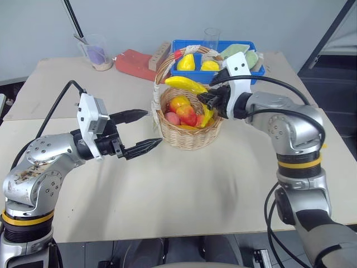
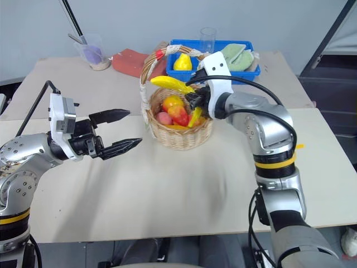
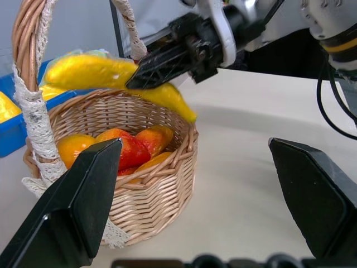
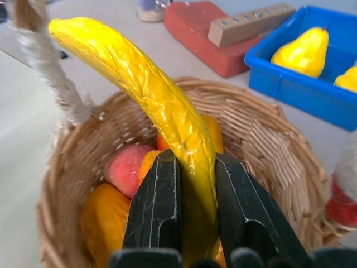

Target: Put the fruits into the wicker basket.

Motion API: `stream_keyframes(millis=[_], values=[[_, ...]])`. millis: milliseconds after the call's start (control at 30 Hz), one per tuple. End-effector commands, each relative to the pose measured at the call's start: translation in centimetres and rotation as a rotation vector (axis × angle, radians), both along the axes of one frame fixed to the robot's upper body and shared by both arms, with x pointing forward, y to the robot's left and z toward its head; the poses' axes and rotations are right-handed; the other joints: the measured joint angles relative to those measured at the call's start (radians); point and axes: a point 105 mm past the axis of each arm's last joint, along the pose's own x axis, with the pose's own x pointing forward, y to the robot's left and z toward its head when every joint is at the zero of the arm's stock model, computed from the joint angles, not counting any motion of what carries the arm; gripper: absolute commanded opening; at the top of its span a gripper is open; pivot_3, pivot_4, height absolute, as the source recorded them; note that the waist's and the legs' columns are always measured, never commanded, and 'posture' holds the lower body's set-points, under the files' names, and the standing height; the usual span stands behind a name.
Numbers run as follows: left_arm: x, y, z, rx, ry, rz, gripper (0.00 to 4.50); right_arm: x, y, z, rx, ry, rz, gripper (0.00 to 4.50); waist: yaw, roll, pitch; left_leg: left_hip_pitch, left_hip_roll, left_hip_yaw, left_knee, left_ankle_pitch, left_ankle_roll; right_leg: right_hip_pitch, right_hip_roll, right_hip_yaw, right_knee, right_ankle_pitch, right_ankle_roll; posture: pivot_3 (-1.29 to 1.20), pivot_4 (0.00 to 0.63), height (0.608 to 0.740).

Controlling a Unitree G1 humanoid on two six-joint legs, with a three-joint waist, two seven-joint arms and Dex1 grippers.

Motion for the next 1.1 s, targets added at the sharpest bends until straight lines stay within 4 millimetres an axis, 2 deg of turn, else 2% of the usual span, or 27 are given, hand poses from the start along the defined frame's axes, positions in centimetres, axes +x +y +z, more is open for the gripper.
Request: stream_keyframes(millis=[33,100,400,467,533,633,700,767,900,1000,1100], values=[[-0.2,-0.4,1.2,-0.016,-0.058,-0.015,4.50,0.3,0.4,1.6,0.011,-0.082,-0.001,0.44,0.000,0.000,0.000,0.000,0.000,0.000,0.000,0.000,0.000,0.000,0.000,0.000,0.000,0.000,0.000,0.00,0.150,0.740],[-0.1,-0.5,1.2,-0.018,-0.058,-0.015,4.50,0.5,0.5,1.4,0.016,-0.086,-0.011,1.48,0.000,0.000,0.000,0.000,0.000,0.000,0.000,0.000,0.000,0.000,0.000,0.000,0.000,0.000,0.000,0.00,0.150,0.740],[0.8,0.0,0.9,-0.010,-0.058,0.044,4.50,-0.6,0.0,2.1,0.033,-0.106,0.005,4.47,-0.001,0.000,0.000,0.000,0.000,0.000,0.000,0.000,0.000,0.000,0.000,0.000,0.000,0.000,0.000,0.00,0.150,0.740],[1.3,0.7,0.5,0.027,-0.052,0.097,4.50,-1.6,-0.3,2.4,0.031,-0.105,0.046,4.47,0.000,0.000,0.000,0.000,0.000,0.000,0.000,0.000,0.000,0.000,0.000,0.000,0.000,0.000,0.000,0.00,0.150,0.740],[2.0,2.0,-1.0,0.127,-0.004,0.176,4.50,-3.1,-0.8,2.3,-0.001,-0.103,0.105,4.47,0.001,0.000,0.000,-0.001,0.000,0.000,0.000,0.000,0.000,0.000,0.000,-0.001,0.000,0.000,0.000,0.00,0.150,0.740],[2.0,4.0,-2.0,0.212,0.020,0.249,4.50,-4.9,-2.1,2.0,-0.053,-0.108,0.163,4.47,0.001,0.000,0.000,0.000,0.000,0.000,-0.001,-0.001,0.001,0.000,0.000,-0.001,-0.001,0.000,0.000,0.00,0.150,0.740],[1.6,6.1,-2.6,0.264,0.049,0.296,4.50,-7.2,-3.7,2.1,-0.090,-0.144,0.251,4.47,0.002,0.000,0.000,0.000,0.000,0.000,-0.001,-0.001,0.001,0.000,0.000,-0.001,-0.001,0.000,0.000,0.00,0.150,0.740],[1.2,7.4,-2.9,0.297,0.060,0.330,4.50,-8.4,-5.4,1.7,-0.145,-0.168,0.278,4.47,0.002,0.000,0.000,-0.001,0.001,0.000,-0.001,-0.001,0.002,-0.001,0.000,-0.002,-0.002,0.000,0.000,0.00,0.150,0.740],[1.0,10.0,-3.2,0.356,0.070,0.408,4.50,-8.9,-9.7,1.5,-0.237,-0.255,0.244,4.47,0.004,0.000,0.000,-0.001,0.001,0.002,0.000,-0.002,0.002,0.001,-0.001,-0.002,-0.003,0.000,0.000,0.00,0.150,0.740],[0.8,11.2,-3.1,0.364,0.081,0.440,4.50,-9.2,-12.4,0.6,-0.322,-0.202,0.239,4.47,0.003,0.000,0.000,0.003,0.001,0.004,0.000,-0.002,0.002,0.004,-0.002,-0.002,-0.003,0.000,0.001,0.00,0.150,0.740],[0.6,11.8,-3.0,0.377,0.084,0.456,4.50,-9.2,-14.4,0.7,-0.361,-0.185,0.222,4.47,0.002,0.000,0.001,0.006,0.002,0.005,0.000,-0.002,0.002,0.006,-0.001,-0.002,-0.003,0.001,0.001,0.00,0.150,0.740]])
